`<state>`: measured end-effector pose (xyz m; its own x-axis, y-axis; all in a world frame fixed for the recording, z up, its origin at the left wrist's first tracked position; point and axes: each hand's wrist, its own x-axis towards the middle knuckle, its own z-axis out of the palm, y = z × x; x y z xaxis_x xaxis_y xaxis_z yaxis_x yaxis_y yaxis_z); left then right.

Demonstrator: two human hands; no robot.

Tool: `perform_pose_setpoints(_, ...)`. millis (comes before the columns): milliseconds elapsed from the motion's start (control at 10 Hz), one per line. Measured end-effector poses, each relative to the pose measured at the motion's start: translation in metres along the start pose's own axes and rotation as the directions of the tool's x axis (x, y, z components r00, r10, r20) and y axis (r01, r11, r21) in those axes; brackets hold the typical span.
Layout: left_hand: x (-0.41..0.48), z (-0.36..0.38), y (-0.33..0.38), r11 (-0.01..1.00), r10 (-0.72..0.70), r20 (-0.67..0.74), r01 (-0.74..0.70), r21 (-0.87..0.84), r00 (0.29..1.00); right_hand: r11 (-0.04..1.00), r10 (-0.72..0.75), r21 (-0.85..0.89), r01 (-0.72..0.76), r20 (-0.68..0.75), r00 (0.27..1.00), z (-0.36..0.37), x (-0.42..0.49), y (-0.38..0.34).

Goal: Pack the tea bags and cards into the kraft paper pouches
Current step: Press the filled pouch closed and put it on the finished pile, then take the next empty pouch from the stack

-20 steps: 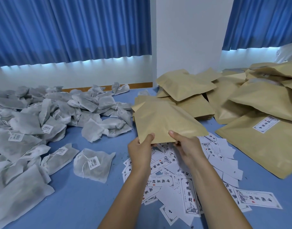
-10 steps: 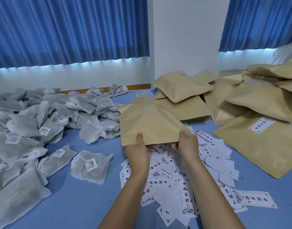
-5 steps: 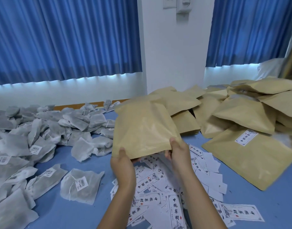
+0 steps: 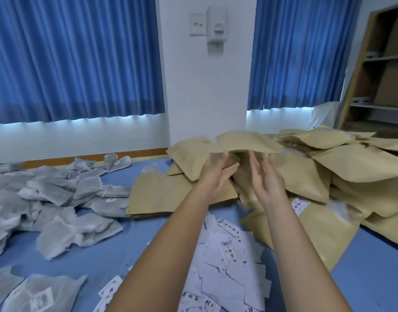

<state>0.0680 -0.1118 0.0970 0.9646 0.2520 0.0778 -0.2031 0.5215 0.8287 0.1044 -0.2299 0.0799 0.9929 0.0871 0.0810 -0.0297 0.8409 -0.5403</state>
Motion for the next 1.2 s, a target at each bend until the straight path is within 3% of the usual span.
perform_pose_setpoints(100, 0.020, -0.028, -0.021, 0.191, 0.079, 0.092, -0.105, 0.976, 0.993, 0.997, 0.070, -0.017, -0.071, -0.052, 0.996, -0.016, 0.015, 0.007)
perform_pose_setpoints(200, 0.017, -0.072, -0.044, -0.507, -0.091, 0.028, -0.071, 0.859, 0.995, 0.977, 0.137, -0.155, -0.149, -0.086, 0.987, -0.040, 0.012, 0.029)
perform_pose_setpoints(300, 0.012, -0.096, -0.054, -0.629, 0.011, 0.116, -0.083, 0.773, 0.993, 0.912, 0.122, -0.375, -0.169, -0.147, 0.982, -0.050, 0.000, 0.048)
perform_pose_setpoints(400, -0.001, -0.103, -0.049, -0.643, 0.123, 0.286, -0.143, 0.753, 0.950, 0.816, 0.030, -0.557, -0.156, -0.228, 0.973, -0.051, -0.011, 0.060)
perform_pose_setpoints(500, -0.028, -0.117, -0.038, -0.319, 0.382, 0.350, -0.233, 0.919, 0.856, 0.798, 0.090, -0.549, -0.249, -0.300, 0.950, -0.047, -0.020, 0.066)
perform_pose_setpoints(600, -0.072, -0.135, -0.017, -0.046, 0.498, 0.467, -0.516, 0.855, 0.730, 0.844, 0.409, -0.309, -0.438, -0.158, 0.899, -0.031, -0.041, 0.065)
perform_pose_setpoints(700, -0.110, -0.157, 0.007, -0.196, 0.388, 0.666, -0.649, 0.735, 0.637, 0.763, 0.534, -0.381, -0.523, -0.085, 0.841, -0.018, -0.065, 0.075)
perform_pose_setpoints(800, -0.130, -0.188, 0.012, -0.304, 0.353, 0.582, -0.498, 0.812, 0.733, 0.661, 0.406, -0.621, -0.421, -0.176, 0.897, -0.014, -0.088, 0.107)
perform_pose_setpoints(900, -0.142, -0.193, 0.003, -0.055, 0.292, 0.362, -0.362, 0.931, 0.885, 0.783, 0.377, -0.516, -0.348, -0.051, 0.925, -0.012, -0.106, 0.133)
perform_pose_setpoints(1000, -0.141, -0.184, -0.005, -0.049, 0.206, 0.381, -0.379, 0.924, 0.901, 0.768, 0.501, -0.511, -0.386, 0.104, 0.859, -0.006, -0.116, 0.143)
perform_pose_setpoints(1200, -0.143, -0.187, 0.006, 0.248, 0.256, 0.246, -0.310, 0.918, 0.935, 0.745, 0.609, -0.485, -0.459, 0.211, 0.765, -0.003, -0.123, 0.139)
